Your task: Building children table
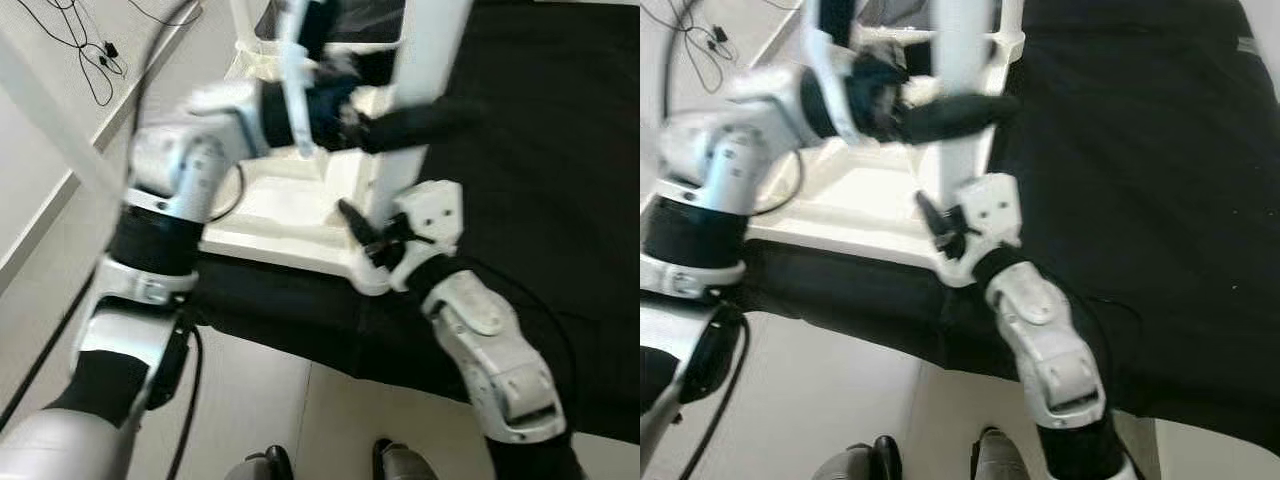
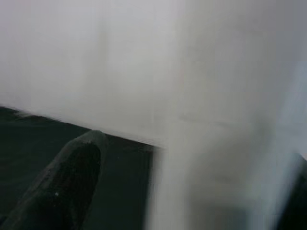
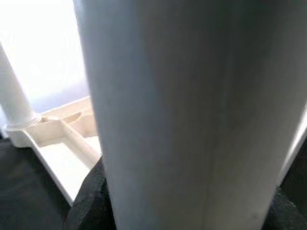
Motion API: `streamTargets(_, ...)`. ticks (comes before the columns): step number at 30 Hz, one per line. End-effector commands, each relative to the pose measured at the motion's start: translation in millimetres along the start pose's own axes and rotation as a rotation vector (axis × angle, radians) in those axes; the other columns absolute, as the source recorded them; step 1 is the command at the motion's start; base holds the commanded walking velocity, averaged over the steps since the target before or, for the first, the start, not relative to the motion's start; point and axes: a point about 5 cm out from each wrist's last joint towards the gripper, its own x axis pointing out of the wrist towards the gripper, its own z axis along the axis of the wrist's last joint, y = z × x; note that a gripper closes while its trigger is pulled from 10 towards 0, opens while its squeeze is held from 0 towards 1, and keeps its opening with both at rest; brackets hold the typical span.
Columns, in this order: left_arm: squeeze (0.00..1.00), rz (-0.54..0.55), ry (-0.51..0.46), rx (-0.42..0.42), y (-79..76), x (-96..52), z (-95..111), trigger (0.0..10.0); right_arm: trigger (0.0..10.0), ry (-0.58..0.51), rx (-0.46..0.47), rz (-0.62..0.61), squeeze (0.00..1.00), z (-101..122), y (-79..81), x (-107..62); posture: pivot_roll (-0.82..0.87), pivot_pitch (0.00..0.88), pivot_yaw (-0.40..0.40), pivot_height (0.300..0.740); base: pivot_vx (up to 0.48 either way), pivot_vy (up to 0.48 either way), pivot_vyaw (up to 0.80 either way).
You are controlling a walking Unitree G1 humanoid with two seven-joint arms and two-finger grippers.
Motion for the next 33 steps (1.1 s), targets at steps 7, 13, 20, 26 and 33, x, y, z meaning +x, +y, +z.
streamTargets(7,0.00,0.093,0.043,0.034,11.2,12.0,-3.6,10.0,10.0,0.079,0.065,0.082,0.00,-16.3,16.7,2.3,-0.05,0.230,0.076,0.740,0.000,0.000,0.00)
streamTargets(13,0.00,0.170,0.058,0.048,16.4,12.2,-3.9,0.0,10.0,0.082,0.063,0.080,0.00,-16.9,16.1,2.0,-0.05,0.230,0.076,0.740,0.000,0.000,0.00)
streamTargets(20,0.00,0.161,0.061,0.044,11.8,16.6,-3.8,0.0,10.0,0.085,0.061,0.084,0.00,-18.0,16.3,2.2,-0.05,0.232,0.074,0.740,0.000,0.000,0.00)
streamTargets(26,0.00,0.103,0.045,0.049,1.0,24.5,-2.5,0.0,10.0,0.088,0.039,0.116,0.00,-17.3,11.4,2.9,-0.05,0.233,0.070,0.740,0.000,0.000,0.00)
streamTargets(33,0.00,-0.060,0.036,0.066,-24.1,31.6,-5.5,1.3,10.0,0.074,-0.047,0.460,1.00,-7.3,1.2,6.3,-0.05,0.226,0.071,0.740,0.000,0.000,0.00)
